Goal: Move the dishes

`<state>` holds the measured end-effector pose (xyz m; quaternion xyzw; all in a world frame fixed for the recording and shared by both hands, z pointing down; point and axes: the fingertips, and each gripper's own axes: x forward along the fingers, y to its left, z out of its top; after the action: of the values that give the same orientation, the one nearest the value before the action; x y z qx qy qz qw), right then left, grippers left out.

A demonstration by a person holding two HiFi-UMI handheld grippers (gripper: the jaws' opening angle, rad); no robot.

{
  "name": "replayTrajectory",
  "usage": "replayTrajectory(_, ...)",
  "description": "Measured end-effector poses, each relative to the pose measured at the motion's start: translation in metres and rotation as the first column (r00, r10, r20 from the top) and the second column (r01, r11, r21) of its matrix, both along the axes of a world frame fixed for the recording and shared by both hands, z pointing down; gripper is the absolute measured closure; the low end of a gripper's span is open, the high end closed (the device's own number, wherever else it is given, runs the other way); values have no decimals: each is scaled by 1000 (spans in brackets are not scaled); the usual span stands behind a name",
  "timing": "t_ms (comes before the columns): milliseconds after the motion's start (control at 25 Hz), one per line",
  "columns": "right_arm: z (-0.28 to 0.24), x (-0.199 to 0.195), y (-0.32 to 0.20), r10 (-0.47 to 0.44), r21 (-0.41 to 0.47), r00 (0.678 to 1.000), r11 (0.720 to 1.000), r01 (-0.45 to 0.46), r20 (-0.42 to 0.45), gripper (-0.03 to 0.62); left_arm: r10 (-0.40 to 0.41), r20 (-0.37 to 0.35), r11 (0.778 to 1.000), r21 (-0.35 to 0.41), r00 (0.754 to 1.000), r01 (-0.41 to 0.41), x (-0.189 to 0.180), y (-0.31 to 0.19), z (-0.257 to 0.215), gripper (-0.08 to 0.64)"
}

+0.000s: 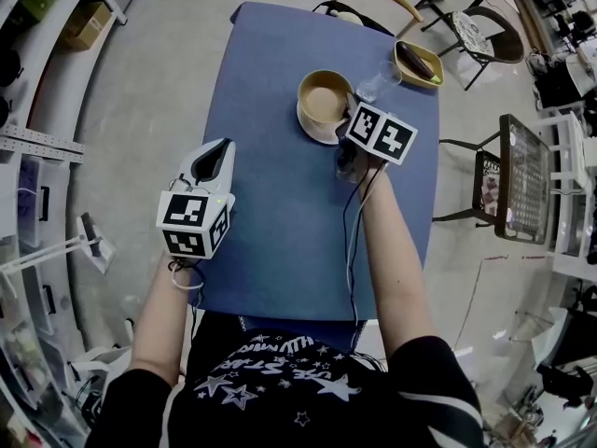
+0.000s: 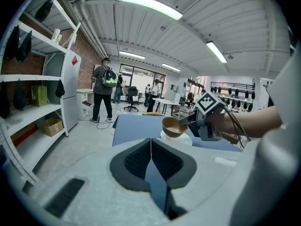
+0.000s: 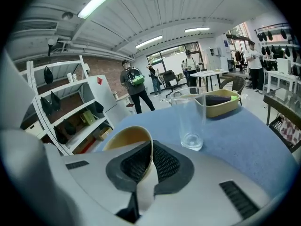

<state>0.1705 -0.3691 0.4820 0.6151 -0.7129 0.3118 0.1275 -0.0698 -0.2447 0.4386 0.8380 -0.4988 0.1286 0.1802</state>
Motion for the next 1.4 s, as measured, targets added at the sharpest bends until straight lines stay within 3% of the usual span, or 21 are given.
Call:
replayTrajectory(640, 8, -53, -82, -74, 0, 997, 997, 74, -8, 574, -25, -12, 1000, -17, 1000, 25, -19, -20, 20, 538)
replayTrajectory(1120, 24, -58, -91, -79, -36, 991, 996, 76, -104, 566, -36, -19, 999, -33, 999, 35, -34, -20, 27, 538)
replayTrajectory(1400, 11, -60, -86, -113, -3, 985, 994, 114, -126, 439, -42, -28, 998, -42, 999, 40, -38, -9, 26, 538)
